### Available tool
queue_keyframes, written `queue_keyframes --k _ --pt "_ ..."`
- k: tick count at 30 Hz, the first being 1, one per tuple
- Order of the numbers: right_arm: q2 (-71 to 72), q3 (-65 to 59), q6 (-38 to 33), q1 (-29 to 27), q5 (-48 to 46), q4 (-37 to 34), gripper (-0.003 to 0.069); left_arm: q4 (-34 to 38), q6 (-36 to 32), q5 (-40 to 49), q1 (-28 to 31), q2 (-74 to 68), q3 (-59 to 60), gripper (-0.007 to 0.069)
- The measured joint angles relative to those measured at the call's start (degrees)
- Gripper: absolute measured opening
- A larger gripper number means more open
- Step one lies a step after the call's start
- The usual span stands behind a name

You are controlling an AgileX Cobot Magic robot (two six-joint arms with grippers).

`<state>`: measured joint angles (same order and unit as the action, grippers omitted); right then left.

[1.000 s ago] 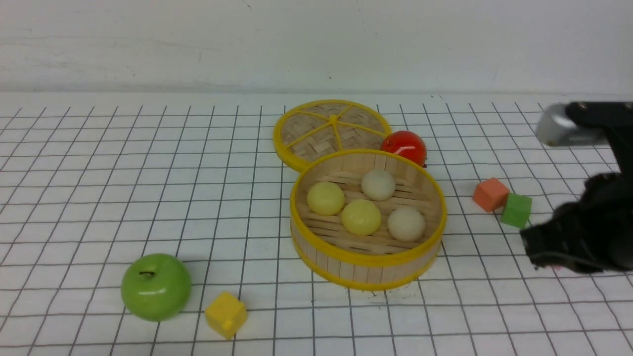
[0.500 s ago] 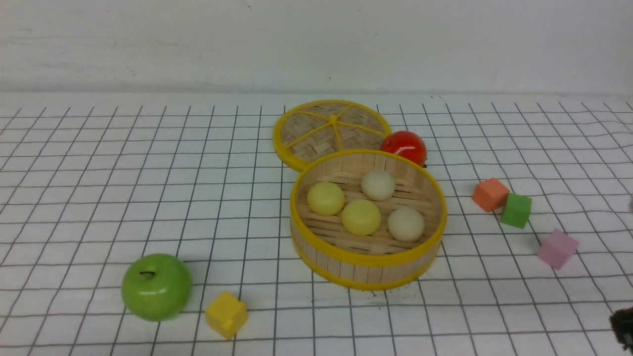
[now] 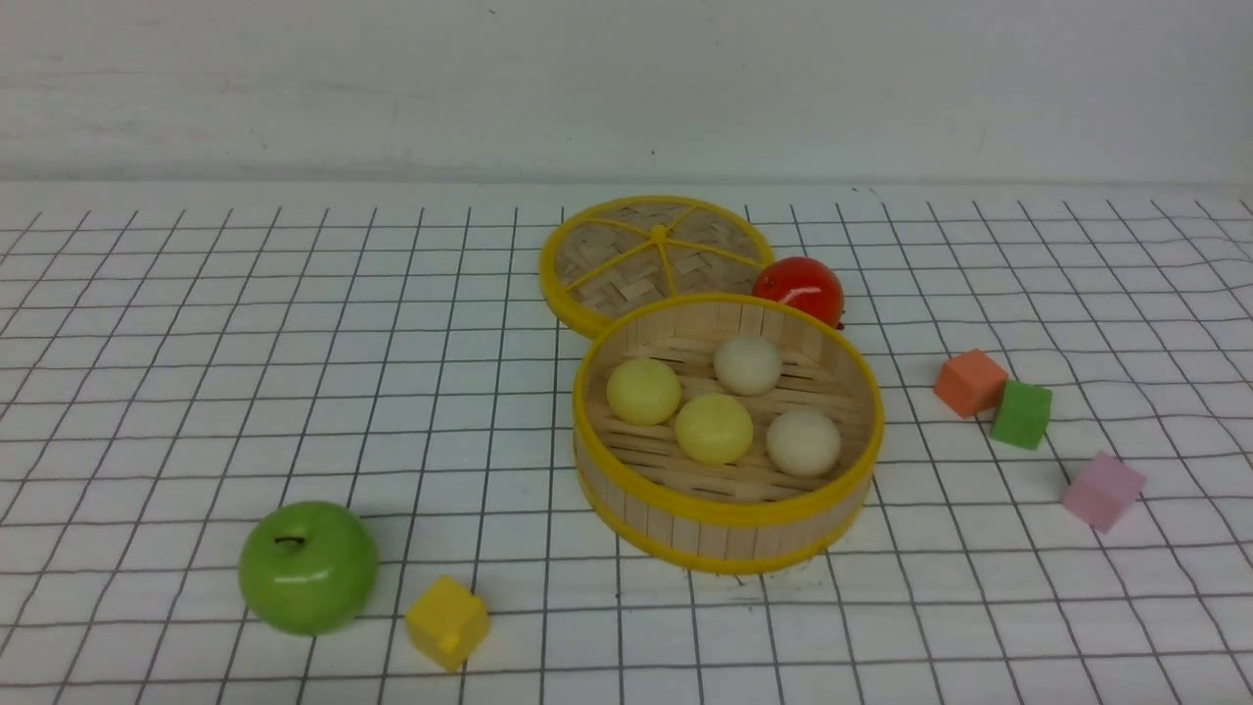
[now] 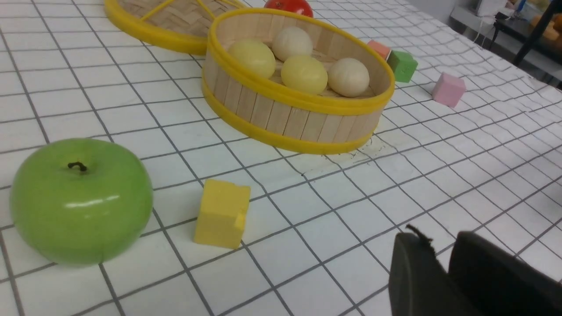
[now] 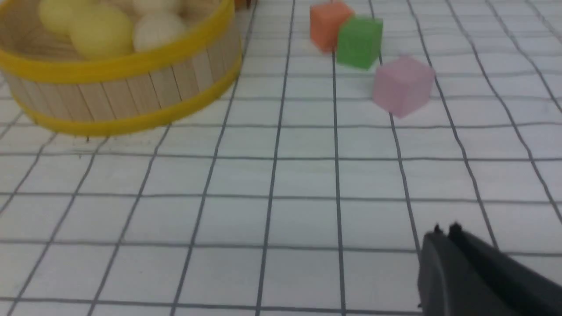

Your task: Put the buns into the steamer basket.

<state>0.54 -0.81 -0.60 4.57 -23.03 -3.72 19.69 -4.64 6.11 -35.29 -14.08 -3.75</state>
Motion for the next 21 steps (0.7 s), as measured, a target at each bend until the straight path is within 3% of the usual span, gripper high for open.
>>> queue_keyframes --k 21 --pt "0.07 -0.16 0.18 0.00 0.55 0.00 0.0001 0.00 0.00 0.08 0.00 0.00 0.00 0.0134"
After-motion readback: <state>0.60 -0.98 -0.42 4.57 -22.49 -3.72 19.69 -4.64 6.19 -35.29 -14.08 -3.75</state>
